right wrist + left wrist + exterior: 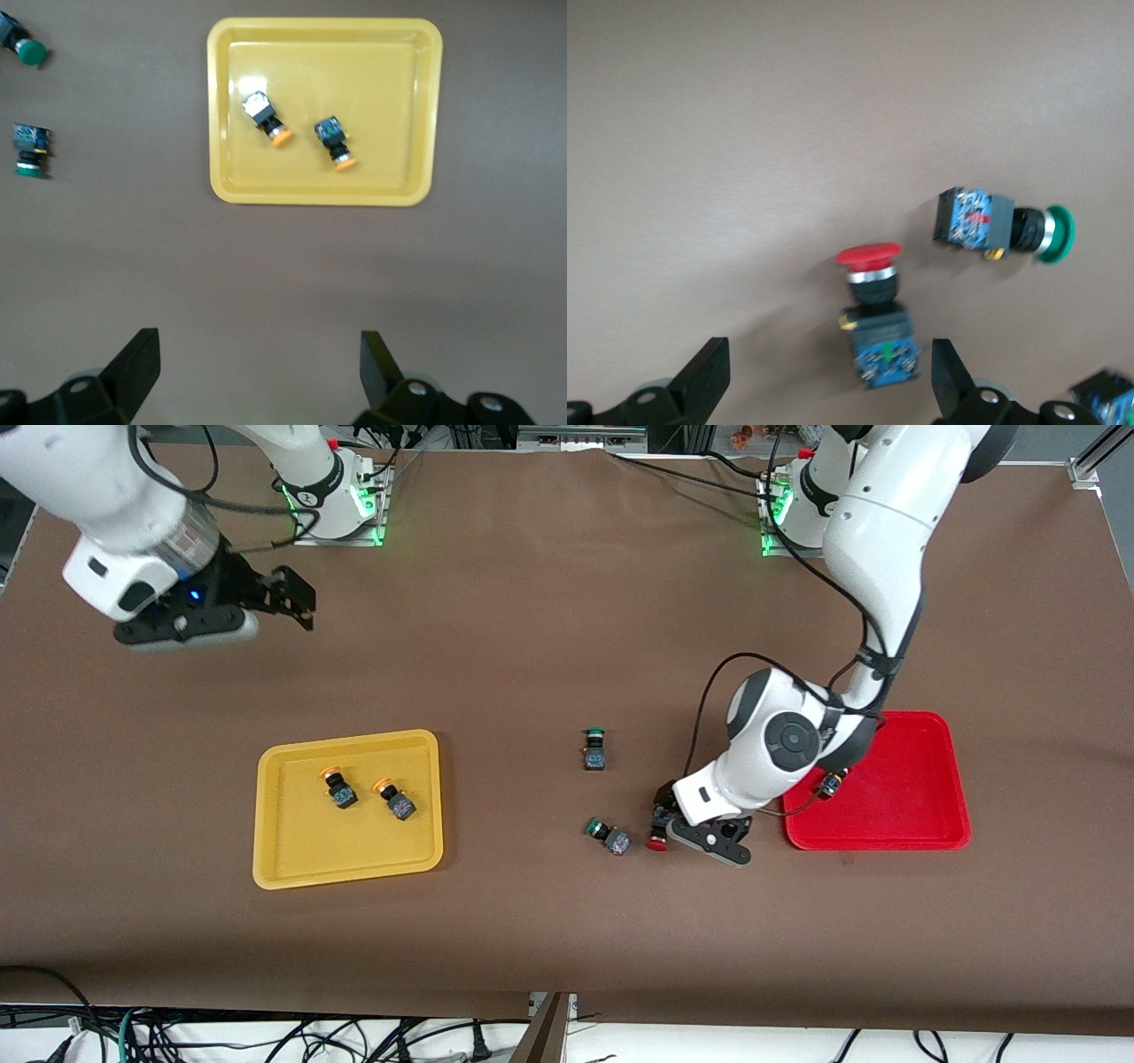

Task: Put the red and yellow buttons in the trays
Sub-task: 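Grasp the second red-capped button with the left gripper, then carry the red button into the red tray and open the left gripper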

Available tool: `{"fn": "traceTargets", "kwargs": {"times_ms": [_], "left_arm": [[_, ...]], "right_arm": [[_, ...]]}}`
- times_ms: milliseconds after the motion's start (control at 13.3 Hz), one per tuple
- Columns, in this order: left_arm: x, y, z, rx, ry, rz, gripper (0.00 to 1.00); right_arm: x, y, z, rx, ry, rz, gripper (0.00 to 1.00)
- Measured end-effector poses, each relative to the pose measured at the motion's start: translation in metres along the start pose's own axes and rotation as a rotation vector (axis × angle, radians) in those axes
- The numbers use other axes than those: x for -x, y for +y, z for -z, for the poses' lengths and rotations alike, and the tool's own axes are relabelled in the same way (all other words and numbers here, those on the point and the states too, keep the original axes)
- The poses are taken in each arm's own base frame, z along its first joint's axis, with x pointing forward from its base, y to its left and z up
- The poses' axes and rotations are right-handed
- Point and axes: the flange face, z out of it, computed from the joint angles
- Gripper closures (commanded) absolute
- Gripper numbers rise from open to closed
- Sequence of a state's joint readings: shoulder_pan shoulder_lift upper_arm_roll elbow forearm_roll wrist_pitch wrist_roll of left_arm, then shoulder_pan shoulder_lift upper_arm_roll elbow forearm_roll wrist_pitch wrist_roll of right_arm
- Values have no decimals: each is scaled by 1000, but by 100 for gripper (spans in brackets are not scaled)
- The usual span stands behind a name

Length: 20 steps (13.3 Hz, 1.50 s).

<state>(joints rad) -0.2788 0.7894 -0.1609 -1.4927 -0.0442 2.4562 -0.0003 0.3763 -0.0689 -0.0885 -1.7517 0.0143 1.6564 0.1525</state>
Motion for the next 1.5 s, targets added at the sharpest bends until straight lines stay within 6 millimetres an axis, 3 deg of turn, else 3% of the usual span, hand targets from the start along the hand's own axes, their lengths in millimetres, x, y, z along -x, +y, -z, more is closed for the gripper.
{"fn": "traceTargets", "kwargs": {"times_ms": [150,376,451,526,677,827,902,1053,1203,1278,1429,1504], "left_arm": [[2,12,-16,-2,25,15,0],[10,11,-38,-19,13,3,1],[12,11,-42,-20,6,2,35],[13,10,-46,-21,0,2,52],[15,10,-48,-21,-5,2,62],[17,11,-50,-21,-9,2,91],[17,11,-50,-21,-9,1,99],[16,8,-47,-25,-8,3,99],[12,-7,-28,-41,-76,17,95],[10,-23,-3,-55,-131,13,95],[16,-72,56,-80,-263,-39,94],[27,-111,78,-121,-343,-100,94]], "right_arm": [[6,14,-4,9,-10,-16,0],[3,20,-10,17,-20,-17,0],[3,19,-10,18,-20,-14,0],[3,18,-11,23,-20,-11,0],[-3,15,-19,42,-18,0,0],[-11,12,-28,47,-26,18,0],[-13,12,-32,47,-32,29,0],[-17,15,-36,49,-39,38,0],[-17,17,-36,49,-38,40,0],[-17,17,-35,49,-36,42,0],[-17,17,-34,49,-34,44,0],[-17,17,-34,49,-34,44,0]]}}
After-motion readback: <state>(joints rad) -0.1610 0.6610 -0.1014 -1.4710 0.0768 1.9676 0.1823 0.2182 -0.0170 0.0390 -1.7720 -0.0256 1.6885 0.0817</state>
